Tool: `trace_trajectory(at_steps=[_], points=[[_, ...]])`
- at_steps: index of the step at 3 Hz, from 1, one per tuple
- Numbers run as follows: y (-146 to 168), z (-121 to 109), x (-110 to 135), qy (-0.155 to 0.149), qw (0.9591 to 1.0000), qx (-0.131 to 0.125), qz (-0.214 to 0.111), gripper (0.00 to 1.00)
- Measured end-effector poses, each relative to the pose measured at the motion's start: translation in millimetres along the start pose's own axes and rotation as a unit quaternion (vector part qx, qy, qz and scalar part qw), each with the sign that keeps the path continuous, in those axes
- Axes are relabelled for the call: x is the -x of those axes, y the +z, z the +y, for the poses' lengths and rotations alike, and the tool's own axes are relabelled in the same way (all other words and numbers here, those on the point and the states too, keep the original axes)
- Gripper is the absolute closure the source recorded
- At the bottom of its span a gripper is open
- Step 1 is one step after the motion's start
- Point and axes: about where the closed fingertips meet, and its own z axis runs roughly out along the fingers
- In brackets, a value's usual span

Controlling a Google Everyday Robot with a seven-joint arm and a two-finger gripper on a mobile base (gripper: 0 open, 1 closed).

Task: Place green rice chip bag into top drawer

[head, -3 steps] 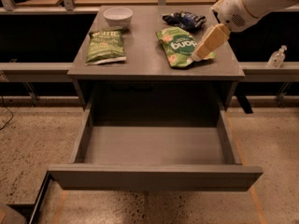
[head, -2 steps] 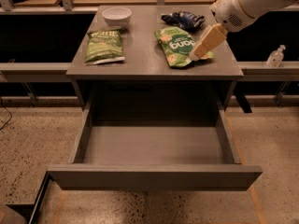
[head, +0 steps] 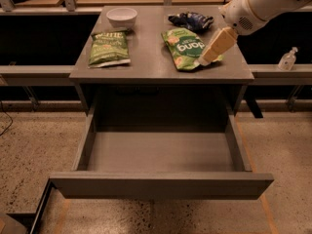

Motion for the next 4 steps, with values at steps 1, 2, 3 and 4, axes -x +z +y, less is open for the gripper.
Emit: trace_trajectory(at_steps=[1, 2, 3, 4], points=[[36, -7, -13, 0.029, 0.9994, 0.018, -0.01, 0.0], [83, -16, -28, 0.064, 0.997, 0.038, -0.019, 0.0], [96, -16, -34, 0.071, 0.9963, 0.044, -0.018, 0.0], [101, -14, -39, 0.085, 0.9955, 0.042, -0.008, 0.0]])
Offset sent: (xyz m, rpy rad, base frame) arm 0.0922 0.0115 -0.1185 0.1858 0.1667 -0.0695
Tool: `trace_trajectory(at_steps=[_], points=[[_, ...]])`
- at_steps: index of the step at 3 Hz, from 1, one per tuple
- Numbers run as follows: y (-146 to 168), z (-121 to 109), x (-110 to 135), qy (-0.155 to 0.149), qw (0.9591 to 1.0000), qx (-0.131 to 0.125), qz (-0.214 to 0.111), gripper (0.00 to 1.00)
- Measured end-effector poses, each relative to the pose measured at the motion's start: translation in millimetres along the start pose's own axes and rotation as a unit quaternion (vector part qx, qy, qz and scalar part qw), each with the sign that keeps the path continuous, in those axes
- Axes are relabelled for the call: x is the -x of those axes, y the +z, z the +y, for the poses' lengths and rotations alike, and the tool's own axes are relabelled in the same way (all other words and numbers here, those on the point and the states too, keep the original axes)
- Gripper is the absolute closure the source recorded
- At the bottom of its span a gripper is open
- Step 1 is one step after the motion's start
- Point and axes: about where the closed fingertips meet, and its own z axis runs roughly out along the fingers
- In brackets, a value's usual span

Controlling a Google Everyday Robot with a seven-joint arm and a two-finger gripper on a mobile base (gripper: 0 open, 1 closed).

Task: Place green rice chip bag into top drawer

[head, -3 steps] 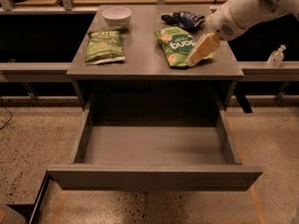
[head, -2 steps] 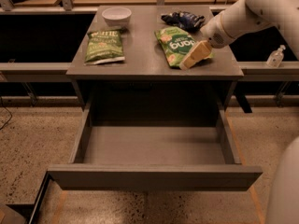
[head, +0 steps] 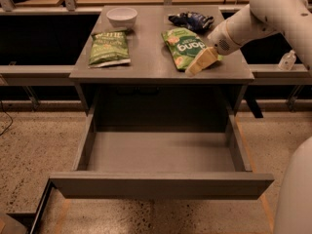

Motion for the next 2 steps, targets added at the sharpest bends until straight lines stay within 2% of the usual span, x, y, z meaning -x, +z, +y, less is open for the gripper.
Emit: trace_trajectory(at_steps=[1, 2], points=[[13, -4, 2, 0.047, 0.9977, 0.001, -0.049, 0.0], [34, -20, 28, 0.069, 0.9906, -0.005, -0.118, 0.0]])
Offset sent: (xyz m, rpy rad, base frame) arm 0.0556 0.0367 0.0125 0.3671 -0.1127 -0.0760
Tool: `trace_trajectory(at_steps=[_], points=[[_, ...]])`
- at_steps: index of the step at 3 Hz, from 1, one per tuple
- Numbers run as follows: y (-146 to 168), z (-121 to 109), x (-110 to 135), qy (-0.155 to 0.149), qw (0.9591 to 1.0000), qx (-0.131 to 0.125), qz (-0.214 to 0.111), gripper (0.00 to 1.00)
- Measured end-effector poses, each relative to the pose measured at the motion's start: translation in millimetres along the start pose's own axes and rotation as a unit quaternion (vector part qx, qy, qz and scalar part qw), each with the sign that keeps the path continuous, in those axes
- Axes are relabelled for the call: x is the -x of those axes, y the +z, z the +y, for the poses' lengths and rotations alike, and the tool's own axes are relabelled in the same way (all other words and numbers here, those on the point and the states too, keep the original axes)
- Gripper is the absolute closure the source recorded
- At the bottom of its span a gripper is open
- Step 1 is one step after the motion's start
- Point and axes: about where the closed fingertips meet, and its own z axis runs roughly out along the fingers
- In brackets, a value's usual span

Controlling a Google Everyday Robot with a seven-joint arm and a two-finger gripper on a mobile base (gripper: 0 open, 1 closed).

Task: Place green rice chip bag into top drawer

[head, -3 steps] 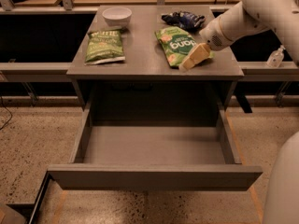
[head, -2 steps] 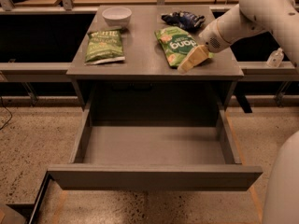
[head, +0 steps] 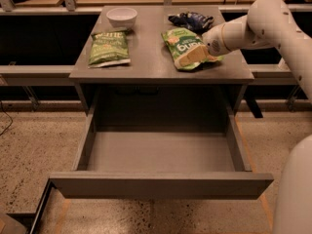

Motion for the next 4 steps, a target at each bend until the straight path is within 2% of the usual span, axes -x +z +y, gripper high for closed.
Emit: trace_trajectory(at_steps=[1, 2, 3, 4], points=[[16, -19, 5, 0.006, 0.9997, -0.013, -0.021, 0.0], [43, -36, -9, 0.01, 0.9994, -0.031, 0.008, 0.0], [55, -48, -23, 0.015, 0.9983, -0.045, 0.032, 0.02], [53, -48, -20, 0.015, 0.9983, -0.045, 0.032, 0.2]])
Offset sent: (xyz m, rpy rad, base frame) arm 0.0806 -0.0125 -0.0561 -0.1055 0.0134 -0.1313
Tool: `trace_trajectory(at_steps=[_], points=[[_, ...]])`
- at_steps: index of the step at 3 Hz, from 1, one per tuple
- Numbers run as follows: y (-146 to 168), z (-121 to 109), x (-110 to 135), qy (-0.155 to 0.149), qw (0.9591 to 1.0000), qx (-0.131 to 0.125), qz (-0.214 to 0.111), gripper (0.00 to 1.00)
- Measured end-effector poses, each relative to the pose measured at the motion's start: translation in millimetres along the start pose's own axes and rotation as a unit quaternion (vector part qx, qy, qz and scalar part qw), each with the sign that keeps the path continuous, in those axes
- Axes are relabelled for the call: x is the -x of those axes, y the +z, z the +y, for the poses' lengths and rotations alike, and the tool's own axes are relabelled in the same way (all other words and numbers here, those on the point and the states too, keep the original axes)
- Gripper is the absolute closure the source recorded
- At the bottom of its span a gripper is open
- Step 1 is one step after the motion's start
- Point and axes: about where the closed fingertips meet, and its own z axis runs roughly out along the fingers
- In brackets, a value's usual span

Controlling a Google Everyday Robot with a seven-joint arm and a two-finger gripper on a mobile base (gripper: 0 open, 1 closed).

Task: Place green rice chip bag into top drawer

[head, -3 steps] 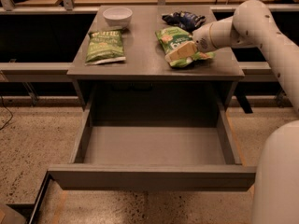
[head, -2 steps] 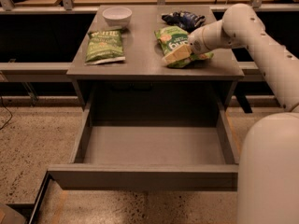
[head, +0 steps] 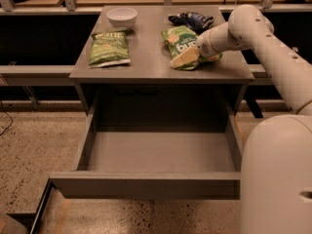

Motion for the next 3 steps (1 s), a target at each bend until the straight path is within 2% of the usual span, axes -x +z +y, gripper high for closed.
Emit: trace_trajectory(at_steps=[3], points=[[-2.5, 0.4, 3.3, -0.004, 1.0, -0.001, 0.001, 0.89]])
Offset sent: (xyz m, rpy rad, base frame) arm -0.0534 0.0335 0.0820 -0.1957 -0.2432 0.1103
